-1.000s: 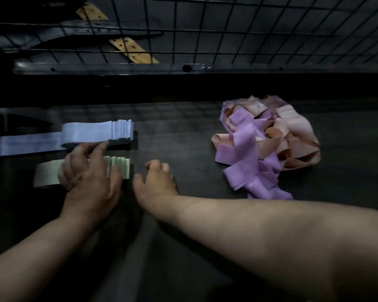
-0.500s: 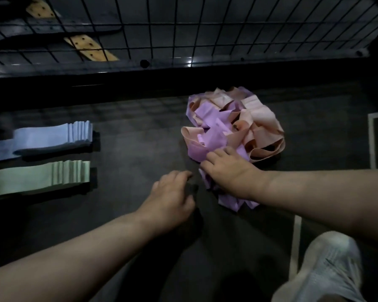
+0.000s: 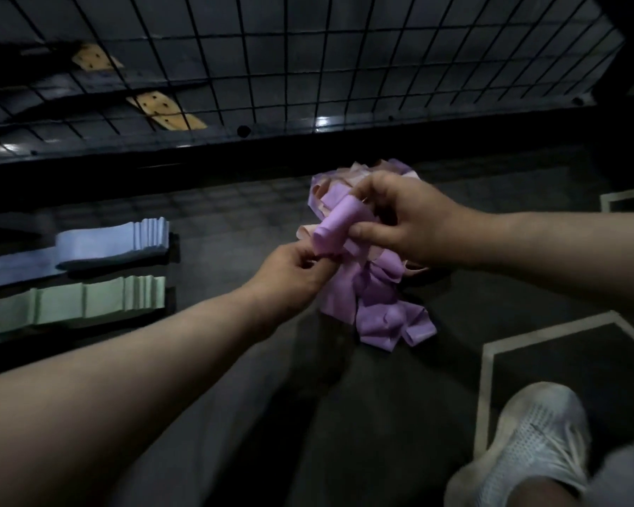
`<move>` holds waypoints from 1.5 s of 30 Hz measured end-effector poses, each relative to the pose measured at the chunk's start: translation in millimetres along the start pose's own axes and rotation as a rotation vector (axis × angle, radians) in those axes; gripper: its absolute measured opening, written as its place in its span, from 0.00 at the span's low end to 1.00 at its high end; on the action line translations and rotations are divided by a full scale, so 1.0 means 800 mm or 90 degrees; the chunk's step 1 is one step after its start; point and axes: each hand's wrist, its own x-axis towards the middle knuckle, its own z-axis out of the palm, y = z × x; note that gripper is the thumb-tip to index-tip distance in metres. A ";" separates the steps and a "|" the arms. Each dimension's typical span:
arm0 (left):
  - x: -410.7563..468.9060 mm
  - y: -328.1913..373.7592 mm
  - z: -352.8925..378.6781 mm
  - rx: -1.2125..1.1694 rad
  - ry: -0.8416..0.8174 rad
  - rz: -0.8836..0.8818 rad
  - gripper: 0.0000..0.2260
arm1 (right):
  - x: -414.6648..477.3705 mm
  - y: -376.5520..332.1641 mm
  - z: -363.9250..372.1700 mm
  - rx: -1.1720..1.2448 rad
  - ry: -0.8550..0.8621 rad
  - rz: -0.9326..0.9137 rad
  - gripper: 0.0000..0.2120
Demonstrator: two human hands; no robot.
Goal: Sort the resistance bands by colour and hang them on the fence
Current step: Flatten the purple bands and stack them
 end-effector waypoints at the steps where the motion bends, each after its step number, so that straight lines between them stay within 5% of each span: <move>1: -0.006 0.009 -0.006 0.004 -0.001 0.013 0.06 | -0.004 -0.010 -0.008 -0.006 0.004 0.017 0.17; 8: -0.067 0.106 -0.047 0.242 0.008 0.024 0.08 | -0.055 -0.086 -0.071 0.105 -0.095 0.111 0.17; 15: -0.163 0.216 -0.069 0.371 0.039 0.067 0.07 | -0.120 -0.192 -0.109 0.130 -0.033 0.173 0.11; 20: -0.245 0.285 -0.062 0.286 0.103 0.142 0.08 | -0.170 -0.270 -0.126 0.236 0.039 0.189 0.19; 24: -0.301 0.325 -0.056 0.115 0.186 0.214 0.08 | -0.210 -0.324 -0.138 0.245 -0.032 0.157 0.28; 29: -0.367 0.318 -0.061 -0.010 0.261 0.265 0.08 | -0.267 -0.351 -0.111 0.173 -0.047 0.109 0.10; 34: -0.410 0.269 -0.092 -0.108 0.239 0.259 0.09 | -0.299 -0.346 -0.079 0.211 -0.090 0.112 0.19; 45: -0.406 0.248 -0.216 -0.445 0.391 0.173 0.14 | -0.262 -0.332 -0.053 0.244 -0.127 0.116 0.13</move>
